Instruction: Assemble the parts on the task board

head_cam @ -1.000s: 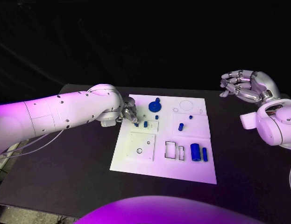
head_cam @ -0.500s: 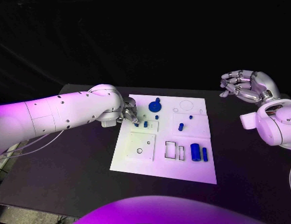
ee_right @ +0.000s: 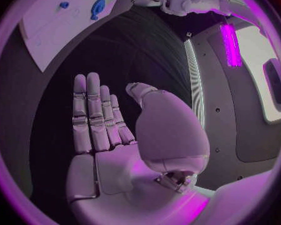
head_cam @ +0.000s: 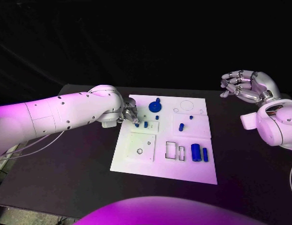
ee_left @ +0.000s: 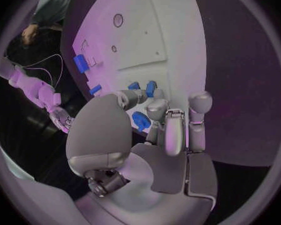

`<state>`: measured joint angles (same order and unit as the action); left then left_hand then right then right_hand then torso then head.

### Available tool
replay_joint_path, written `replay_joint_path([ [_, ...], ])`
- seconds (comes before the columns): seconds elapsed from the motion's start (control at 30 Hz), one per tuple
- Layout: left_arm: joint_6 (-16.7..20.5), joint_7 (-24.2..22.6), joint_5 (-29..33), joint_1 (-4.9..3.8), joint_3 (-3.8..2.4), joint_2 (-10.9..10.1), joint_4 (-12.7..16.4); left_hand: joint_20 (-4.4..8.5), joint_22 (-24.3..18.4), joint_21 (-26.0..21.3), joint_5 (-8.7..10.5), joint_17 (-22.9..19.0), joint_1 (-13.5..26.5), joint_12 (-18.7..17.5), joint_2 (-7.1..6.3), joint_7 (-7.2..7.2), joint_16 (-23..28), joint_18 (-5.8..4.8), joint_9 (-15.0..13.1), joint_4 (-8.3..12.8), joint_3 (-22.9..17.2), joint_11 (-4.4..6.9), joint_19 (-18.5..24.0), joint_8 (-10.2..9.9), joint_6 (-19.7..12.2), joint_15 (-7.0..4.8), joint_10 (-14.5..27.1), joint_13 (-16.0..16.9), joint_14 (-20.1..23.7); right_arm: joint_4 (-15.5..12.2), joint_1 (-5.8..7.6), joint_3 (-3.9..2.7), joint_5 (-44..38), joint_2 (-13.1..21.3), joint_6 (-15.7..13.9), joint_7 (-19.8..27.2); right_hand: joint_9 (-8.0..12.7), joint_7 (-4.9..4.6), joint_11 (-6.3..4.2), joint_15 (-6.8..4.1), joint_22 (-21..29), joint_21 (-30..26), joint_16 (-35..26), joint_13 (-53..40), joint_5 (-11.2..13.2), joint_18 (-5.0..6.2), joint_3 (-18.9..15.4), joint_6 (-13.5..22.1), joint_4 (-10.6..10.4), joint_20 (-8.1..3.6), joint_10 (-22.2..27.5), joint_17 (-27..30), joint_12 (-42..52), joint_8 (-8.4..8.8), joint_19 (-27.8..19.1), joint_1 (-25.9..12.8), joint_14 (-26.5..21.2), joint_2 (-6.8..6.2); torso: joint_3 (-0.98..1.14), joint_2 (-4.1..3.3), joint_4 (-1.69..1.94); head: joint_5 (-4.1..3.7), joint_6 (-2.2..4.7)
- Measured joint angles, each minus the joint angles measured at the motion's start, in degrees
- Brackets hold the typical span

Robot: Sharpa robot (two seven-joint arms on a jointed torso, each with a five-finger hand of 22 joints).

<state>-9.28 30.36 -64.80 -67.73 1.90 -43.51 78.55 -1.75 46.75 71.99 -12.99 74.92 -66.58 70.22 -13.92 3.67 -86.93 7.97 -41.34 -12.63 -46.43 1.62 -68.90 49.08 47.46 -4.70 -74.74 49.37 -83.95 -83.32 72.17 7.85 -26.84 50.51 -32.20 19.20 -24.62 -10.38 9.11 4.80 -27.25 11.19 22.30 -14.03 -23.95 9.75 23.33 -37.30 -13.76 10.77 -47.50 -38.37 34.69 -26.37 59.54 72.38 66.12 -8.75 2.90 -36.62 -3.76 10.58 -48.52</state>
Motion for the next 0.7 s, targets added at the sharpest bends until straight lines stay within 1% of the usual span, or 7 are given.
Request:
replay_joint_path([
  [0.1,0.15,-0.01,0.00,0.05,-0.03,-0.36,0.47,0.22,0.11,0.00,0.01,0.00,0.00,0.29,0.00,-0.01,0.00,0.00,0.00,0.00,0.00,0.00,-0.22,0.00,0.01,0.00,0.00,0.11,0.00,0.01,-0.02,0.00,0.00,0.01,0.00,0.01,0.00,0.00,0.00,0.00,0.00,0.00,0.00,0.00,0.00,0.00,0.00,0.00,0.00,0.00,0.00,0.00,0.00,0.00,0.00,0.00,0.00,0.00,0.00,0.00,-0.01,0.00,-0.03],
  [0.27,0.36,0.00,0.10,0.14,-0.07,-1.21,1.43,0.22,0.18,0.21,0.05,0.00,0.00,0.29,0.00,-0.02,0.00,0.00,0.01,0.00,0.00,0.00,-0.22,0.00,0.02,0.00,0.00,0.10,0.00,0.02,-0.03,0.00,0.01,0.03,0.00,0.02,0.00,0.00,0.00,0.00,0.00,0.00,0.00,0.00,0.00,0.00,0.00,0.00,0.00,0.00,0.00,0.00,0.00,0.00,0.00,0.00,0.00,0.00,0.00,0.01,-0.03,0.00,-0.03],
  [0.47,1.04,-0.04,0.27,0.16,-0.27,-2.35,2.81,0.22,0.29,0.23,-0.21,0.00,0.01,0.29,-0.01,-0.03,0.00,0.00,0.03,-0.16,-0.16,0.23,-0.22,0.00,0.03,0.00,-0.23,0.10,0.00,0.04,-0.06,0.00,0.02,0.03,-0.01,0.04,0.00,0.00,0.00,0.00,0.00,0.00,0.00,0.00,0.00,0.00,0.00,0.00,0.00,0.00,0.00,0.00,0.00,0.00,0.00,0.00,0.00,0.00,0.01,0.05,-0.01,0.03,-0.08],
  [0.7,3.60,-1.00,0.43,0.22,-0.36,-3.27,3.94,0.22,0.43,0.23,-0.20,-0.01,0.02,0.29,-0.02,-0.07,0.00,0.00,0.02,-0.32,-0.32,0.22,-0.22,0.28,0.08,0.00,-0.22,0.02,0.00,0.06,-0.14,0.00,0.02,0.07,-0.01,0.07,0.00,0.00,0.00,0.00,0.00,0.00,0.00,0.00,0.00,0.01,0.00,0.00,0.00,0.00,0.00,0.01,0.00,0.00,0.00,0.00,0.00,0.00,0.01,0.05,0.05,0.02,-0.09],
])
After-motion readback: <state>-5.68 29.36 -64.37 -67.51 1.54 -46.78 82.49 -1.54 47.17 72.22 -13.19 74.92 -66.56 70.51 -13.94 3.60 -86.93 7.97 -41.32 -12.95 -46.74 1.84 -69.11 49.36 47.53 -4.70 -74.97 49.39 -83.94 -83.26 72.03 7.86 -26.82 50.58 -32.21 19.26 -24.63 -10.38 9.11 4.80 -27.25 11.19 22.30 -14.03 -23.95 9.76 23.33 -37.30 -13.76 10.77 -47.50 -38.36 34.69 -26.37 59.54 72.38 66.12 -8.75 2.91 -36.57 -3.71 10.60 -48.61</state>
